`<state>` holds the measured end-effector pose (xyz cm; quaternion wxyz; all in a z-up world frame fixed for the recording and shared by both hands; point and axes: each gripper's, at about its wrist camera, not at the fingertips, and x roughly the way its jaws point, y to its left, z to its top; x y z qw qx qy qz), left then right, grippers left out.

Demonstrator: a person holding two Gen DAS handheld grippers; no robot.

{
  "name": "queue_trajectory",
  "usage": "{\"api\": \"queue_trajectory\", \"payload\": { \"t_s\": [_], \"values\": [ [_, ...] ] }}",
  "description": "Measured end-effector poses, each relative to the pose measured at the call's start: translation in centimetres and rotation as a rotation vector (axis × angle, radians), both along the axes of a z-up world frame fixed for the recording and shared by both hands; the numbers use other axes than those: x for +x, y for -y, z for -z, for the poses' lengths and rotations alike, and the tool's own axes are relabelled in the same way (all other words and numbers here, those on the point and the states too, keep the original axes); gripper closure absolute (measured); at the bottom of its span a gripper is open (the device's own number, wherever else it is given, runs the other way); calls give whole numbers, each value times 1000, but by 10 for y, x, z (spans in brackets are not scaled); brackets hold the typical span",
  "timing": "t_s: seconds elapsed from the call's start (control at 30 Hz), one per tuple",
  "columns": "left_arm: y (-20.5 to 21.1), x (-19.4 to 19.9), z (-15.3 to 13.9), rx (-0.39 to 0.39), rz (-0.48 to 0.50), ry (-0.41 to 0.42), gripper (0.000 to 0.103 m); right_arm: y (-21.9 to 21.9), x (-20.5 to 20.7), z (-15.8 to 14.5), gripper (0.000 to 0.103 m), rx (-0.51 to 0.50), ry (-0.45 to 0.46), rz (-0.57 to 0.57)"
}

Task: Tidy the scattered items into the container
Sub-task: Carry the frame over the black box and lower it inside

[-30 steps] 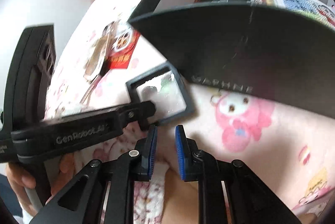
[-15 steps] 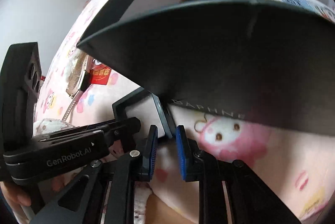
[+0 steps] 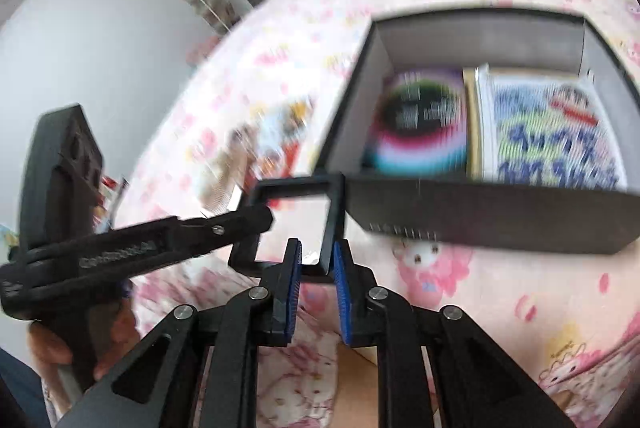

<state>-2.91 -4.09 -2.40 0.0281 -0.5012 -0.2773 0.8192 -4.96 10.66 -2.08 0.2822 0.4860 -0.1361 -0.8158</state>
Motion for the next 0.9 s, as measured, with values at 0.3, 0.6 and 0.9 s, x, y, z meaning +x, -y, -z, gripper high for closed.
{"api": "queue_trajectory", "payload": {
  "t_s": [0.3,0.6,0.9],
  "values": [
    [-40,-74,-15,42,118,-36,78,-54,-55,-40,89,13,-87,64],
    [-89,-149,32,36,225,75,78,-100,-125,-22,89,109,-14,97],
    [-134,-150,71,-19,313,180,80,-133,-129,34,89,-4,207,137]
  ]
}}
